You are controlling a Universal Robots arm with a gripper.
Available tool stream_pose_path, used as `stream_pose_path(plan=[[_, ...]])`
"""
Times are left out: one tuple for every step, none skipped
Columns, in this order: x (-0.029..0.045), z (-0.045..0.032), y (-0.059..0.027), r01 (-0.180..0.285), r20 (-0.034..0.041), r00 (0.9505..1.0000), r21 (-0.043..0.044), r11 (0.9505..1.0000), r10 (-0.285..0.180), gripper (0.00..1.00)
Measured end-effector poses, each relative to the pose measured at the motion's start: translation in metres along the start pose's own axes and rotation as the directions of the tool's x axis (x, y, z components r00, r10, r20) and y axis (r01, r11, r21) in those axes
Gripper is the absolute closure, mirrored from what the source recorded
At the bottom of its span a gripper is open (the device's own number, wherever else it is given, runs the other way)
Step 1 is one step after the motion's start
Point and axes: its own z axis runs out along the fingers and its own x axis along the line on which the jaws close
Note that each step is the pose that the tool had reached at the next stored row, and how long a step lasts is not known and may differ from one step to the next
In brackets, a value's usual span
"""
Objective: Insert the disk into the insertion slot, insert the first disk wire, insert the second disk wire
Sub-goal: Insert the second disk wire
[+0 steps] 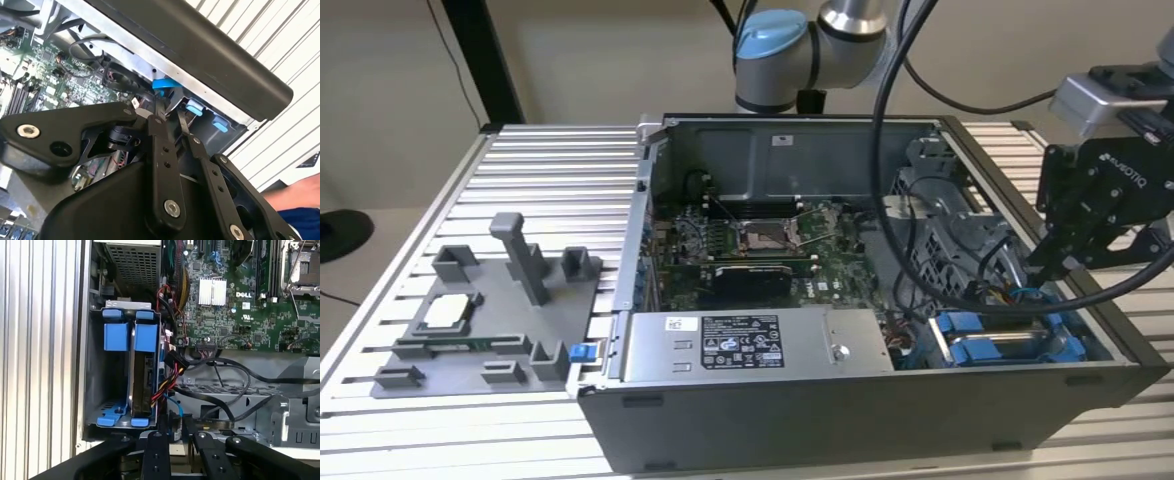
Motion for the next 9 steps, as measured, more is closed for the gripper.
stream_pose_path(plan=[[-0.0008, 0.0001, -0.0006, 0.000, 0.0001, 1.0000, 0.0000, 1.0000, 0.000, 0.00], [-0.0016, 0.0003, -0.0012, 0.000, 0.0002, 1.0000, -0.0001, 1.0000, 0.000, 0.00], [-0.0022, 0.0006, -0.0017, 0.000, 0.0002, 1.0000, -0.0001, 1.0000, 0.000, 0.00], [-0.0024, 0.0015, -0.0024, 0.000, 0.0004, 1.0000, -0.0009, 1.0000, 0.000, 0.00], [-0.0026, 0.0025, -0.0029, -0.001, 0.0003, 1.0000, -0.0022, 1.0000, 0.001, 0.00], [-0.0027, 0.0040, -0.0036, -0.001, 0.0001, 1.0000, -0.0033, 1.0000, 0.001, 0.00], [-0.0028, 0.0054, -0.0040, -0.002, 0.0000, 1.0000, -0.0043, 1.0000, 0.002, 0.00], [-0.0029, 0.0066, -0.0044, -0.002, -0.0002, 1.0000, -0.0056, 1.0000, 0.002, 0.00], [-0.0031, 0.0075, -0.0045, -0.003, -0.0006, 1.0000, -0.0071, 1.0000, 0.003, 0.00]])
